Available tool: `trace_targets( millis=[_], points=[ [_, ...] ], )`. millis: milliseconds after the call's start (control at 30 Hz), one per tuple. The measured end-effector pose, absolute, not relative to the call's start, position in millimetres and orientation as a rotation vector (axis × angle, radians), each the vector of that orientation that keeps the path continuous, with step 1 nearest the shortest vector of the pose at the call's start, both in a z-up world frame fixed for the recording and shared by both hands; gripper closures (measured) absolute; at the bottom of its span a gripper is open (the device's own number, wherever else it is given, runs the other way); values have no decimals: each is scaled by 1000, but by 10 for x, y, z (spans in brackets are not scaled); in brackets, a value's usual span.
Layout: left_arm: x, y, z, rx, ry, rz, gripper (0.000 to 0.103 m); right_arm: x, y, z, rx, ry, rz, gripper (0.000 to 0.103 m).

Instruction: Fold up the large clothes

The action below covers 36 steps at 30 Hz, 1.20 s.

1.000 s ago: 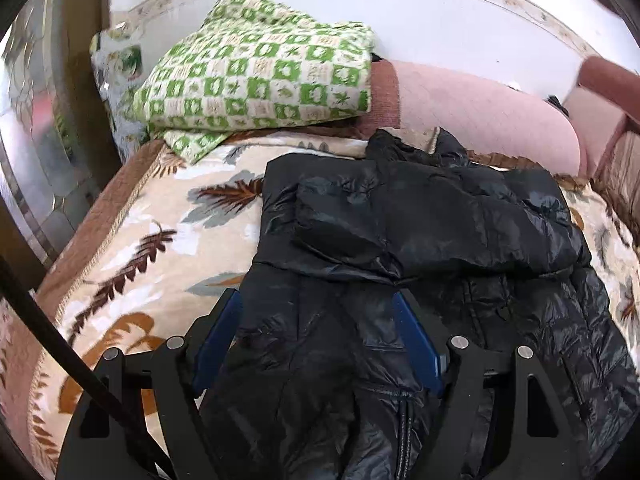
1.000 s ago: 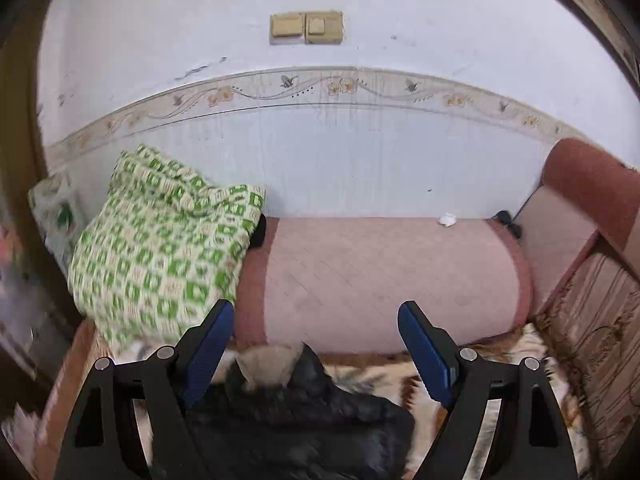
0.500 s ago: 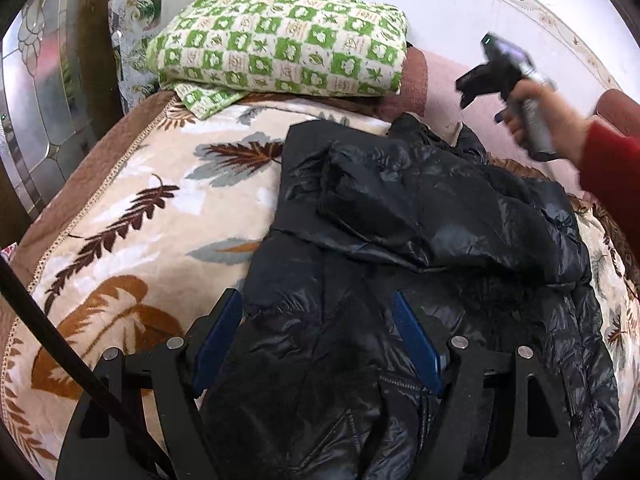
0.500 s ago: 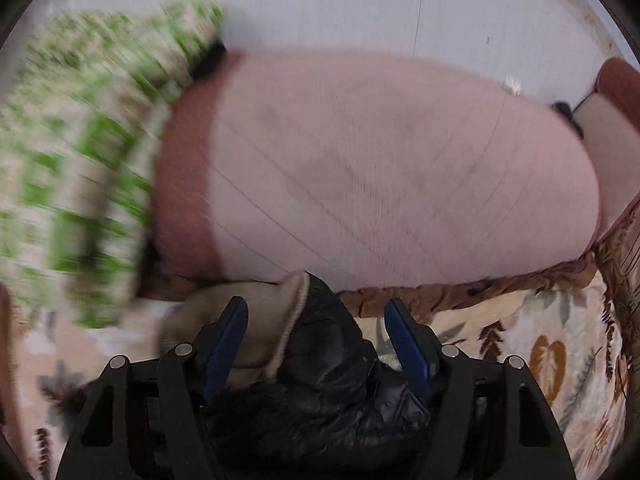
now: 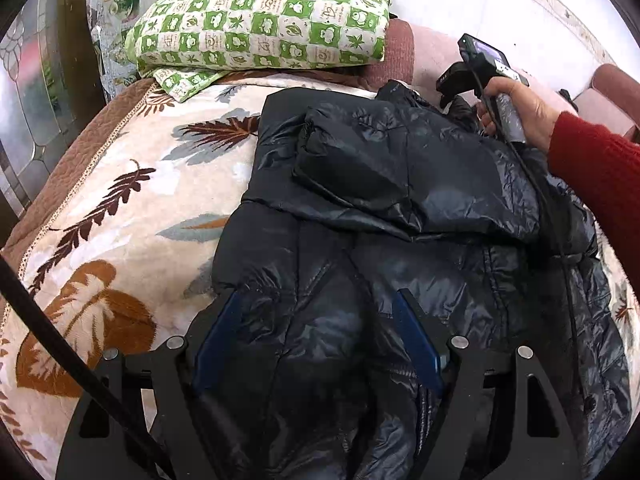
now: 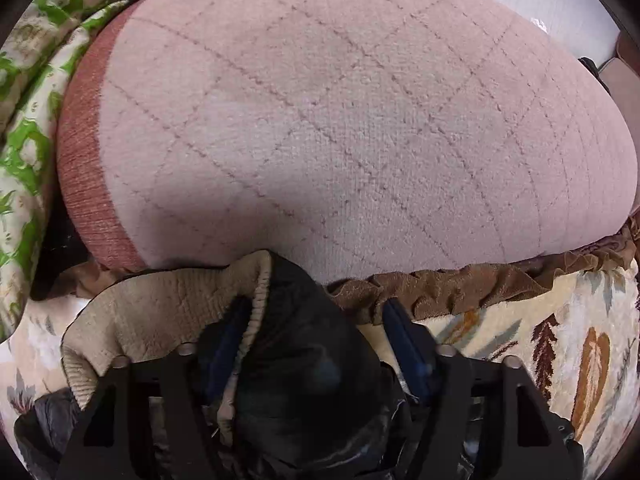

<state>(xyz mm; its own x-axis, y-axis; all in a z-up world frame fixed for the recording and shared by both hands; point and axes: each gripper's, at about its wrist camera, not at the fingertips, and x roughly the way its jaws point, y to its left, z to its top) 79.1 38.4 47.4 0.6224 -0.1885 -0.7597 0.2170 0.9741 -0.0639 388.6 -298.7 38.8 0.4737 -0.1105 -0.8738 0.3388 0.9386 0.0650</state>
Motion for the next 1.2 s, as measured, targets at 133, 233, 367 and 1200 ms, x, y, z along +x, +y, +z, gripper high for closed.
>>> trace_targets(
  millis=[133,233,367,1200],
  points=[
    [799,393,475,34,867,-234,26,3785,-2934,446,216,1035,-300,72],
    [812,402,463,35,870,-233,27,3632,-2937,530,230,1011,-293,80],
    [799,396,470,36,866,-232,27,3320,-2976,741,258,958,-254,82],
    [703,367,572,56,834,-231,27,3193,-1827,344,135,1147,35,85]
  ],
)
